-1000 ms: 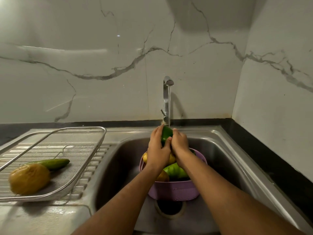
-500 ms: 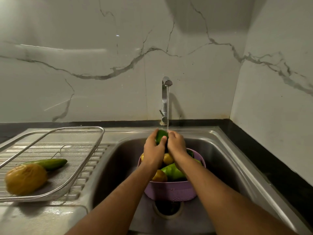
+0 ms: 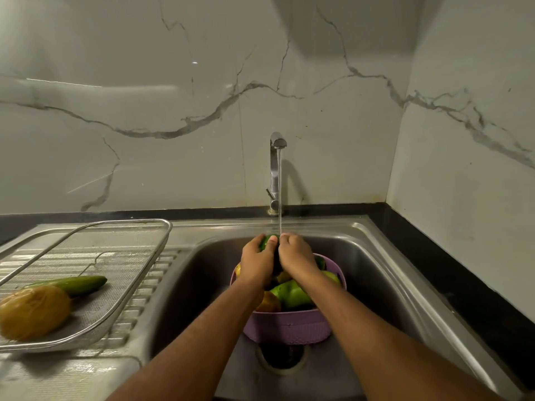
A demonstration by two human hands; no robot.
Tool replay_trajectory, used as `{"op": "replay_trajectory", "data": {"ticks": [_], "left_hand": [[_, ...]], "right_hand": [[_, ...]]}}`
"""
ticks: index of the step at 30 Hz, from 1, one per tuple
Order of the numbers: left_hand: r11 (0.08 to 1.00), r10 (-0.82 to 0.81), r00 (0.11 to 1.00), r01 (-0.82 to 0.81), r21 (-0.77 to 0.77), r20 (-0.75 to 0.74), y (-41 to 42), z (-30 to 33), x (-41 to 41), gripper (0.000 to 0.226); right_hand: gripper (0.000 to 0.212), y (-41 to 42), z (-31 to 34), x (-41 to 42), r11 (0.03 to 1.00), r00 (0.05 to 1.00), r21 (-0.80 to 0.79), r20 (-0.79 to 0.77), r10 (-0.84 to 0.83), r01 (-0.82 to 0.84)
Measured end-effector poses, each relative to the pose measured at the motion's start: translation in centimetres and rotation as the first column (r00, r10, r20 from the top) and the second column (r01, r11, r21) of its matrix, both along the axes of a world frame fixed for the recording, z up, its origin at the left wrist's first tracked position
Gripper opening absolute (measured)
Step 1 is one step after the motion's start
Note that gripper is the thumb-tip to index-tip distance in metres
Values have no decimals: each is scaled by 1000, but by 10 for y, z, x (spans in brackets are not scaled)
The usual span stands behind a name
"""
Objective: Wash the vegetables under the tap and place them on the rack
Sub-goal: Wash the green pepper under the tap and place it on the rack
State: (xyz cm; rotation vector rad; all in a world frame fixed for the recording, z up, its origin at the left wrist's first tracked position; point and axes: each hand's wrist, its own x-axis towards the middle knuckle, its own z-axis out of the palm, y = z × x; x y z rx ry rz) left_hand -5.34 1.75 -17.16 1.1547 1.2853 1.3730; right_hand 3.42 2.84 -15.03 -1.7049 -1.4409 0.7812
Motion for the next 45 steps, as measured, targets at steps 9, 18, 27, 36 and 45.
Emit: {"op": "replay_trajectory", "data": {"ticks": [9, 18, 27, 36, 45], "left_hand": [[988, 151, 987, -152, 9, 60, -9, 1, 10, 47], [990, 137, 982, -140, 14, 130, 1, 0, 11, 49], [983, 173, 962, -181, 21, 209, 3, 1, 6, 52], [995, 96, 927, -85, -46, 363, 1, 1, 11, 51], [992, 122, 921, -123, -19, 371, 1, 4, 9, 54]], "right_hand": [[36, -3, 1, -7, 947, 961, 273, 168, -219, 168], [32, -1, -3, -9, 982, 988, 183, -155, -12, 41], [41, -7, -1, -2, 987, 922, 10, -360, -144, 158], [38, -11, 2, -7, 983, 767, -71, -616, -178, 171], [51, -9, 0, -8, 941, 790, -72, -525, -317, 330]]}}
